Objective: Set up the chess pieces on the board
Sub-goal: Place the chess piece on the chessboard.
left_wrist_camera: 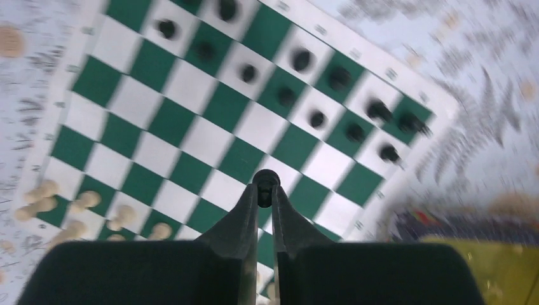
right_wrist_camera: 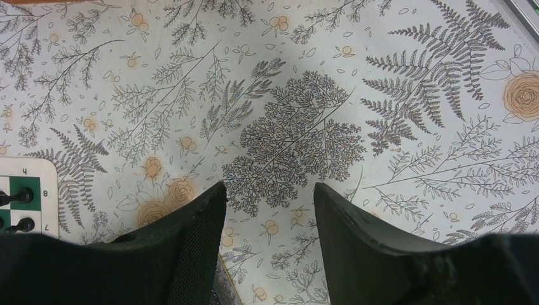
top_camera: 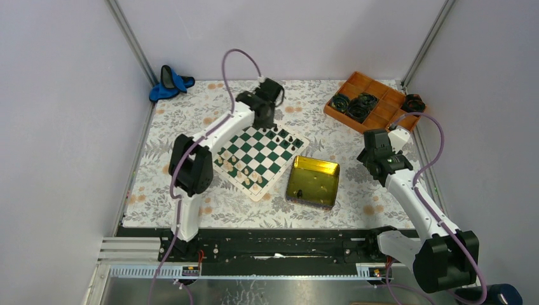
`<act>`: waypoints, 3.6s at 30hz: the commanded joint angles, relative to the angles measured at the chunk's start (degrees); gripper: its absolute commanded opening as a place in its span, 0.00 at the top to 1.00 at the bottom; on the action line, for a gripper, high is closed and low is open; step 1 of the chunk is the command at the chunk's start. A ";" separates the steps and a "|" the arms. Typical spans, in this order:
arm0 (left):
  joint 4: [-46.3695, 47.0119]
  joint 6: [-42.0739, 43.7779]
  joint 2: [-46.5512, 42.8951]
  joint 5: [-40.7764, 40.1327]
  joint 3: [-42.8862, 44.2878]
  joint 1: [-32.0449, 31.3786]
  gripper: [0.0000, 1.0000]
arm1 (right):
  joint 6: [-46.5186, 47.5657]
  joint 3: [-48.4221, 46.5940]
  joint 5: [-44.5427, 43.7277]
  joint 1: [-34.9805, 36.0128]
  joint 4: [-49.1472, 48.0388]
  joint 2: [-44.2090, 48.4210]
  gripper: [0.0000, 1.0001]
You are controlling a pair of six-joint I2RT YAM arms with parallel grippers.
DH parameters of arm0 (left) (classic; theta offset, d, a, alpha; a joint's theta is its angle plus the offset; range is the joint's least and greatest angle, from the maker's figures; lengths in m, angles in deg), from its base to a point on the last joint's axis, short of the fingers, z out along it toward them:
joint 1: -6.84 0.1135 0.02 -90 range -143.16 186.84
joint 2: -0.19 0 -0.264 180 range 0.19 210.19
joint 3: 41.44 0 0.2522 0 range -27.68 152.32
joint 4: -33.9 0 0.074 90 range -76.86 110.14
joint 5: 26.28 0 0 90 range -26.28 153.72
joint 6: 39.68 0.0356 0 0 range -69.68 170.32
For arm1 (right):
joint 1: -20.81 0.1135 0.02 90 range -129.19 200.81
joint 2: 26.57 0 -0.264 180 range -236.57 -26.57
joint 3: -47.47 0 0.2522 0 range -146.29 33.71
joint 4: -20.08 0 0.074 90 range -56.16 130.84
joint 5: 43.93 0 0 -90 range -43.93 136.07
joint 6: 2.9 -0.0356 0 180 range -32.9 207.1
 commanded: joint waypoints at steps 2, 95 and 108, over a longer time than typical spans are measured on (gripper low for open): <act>-1.48 -2.82 3.84 1.49 5.30 7.46 1.00 | 0.27 -2.19 0.15 -0.42 0.16 1.70 0.41; 10.12 -8.65 20.37 10.75 14.68 23.32 0.64 | 0.71 -2.79 0.70 -0.43 -0.46 -1.98 0.41; 11.70 -7.58 16.70 11.01 12.38 22.66 0.59 | 0.77 -1.91 0.87 -0.42 -0.77 -0.38 0.41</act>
